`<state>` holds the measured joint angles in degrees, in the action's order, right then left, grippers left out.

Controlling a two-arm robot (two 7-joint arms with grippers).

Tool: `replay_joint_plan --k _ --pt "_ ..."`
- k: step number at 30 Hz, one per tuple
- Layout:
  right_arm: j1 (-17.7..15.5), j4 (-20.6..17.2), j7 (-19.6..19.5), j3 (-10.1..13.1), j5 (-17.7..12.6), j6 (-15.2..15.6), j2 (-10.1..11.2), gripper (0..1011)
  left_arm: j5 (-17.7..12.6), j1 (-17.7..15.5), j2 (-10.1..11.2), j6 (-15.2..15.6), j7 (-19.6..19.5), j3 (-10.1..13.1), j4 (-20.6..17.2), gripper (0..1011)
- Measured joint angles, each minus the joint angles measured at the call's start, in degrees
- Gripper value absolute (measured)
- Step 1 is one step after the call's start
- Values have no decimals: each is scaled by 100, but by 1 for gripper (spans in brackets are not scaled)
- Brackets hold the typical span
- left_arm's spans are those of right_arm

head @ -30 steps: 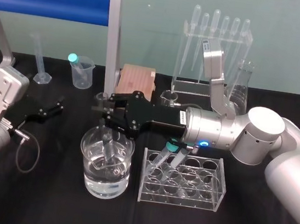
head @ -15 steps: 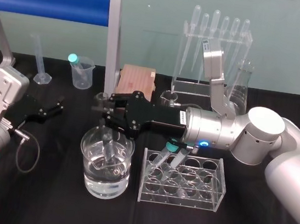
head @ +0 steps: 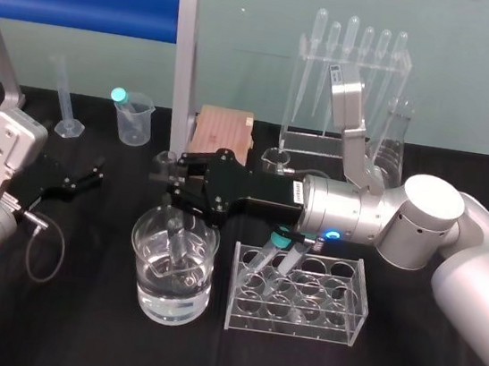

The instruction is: Hold the test tube with one hand and immerse one end into the beaker, then return it to the test tube rack.

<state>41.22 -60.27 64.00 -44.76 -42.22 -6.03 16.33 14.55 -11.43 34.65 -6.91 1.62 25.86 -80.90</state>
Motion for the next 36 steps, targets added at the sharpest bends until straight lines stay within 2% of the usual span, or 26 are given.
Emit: replay_joint_plan --k 36 --pt "0 0 0 0 0 0 0 226 0 0 0 0 0 0 0 1000"
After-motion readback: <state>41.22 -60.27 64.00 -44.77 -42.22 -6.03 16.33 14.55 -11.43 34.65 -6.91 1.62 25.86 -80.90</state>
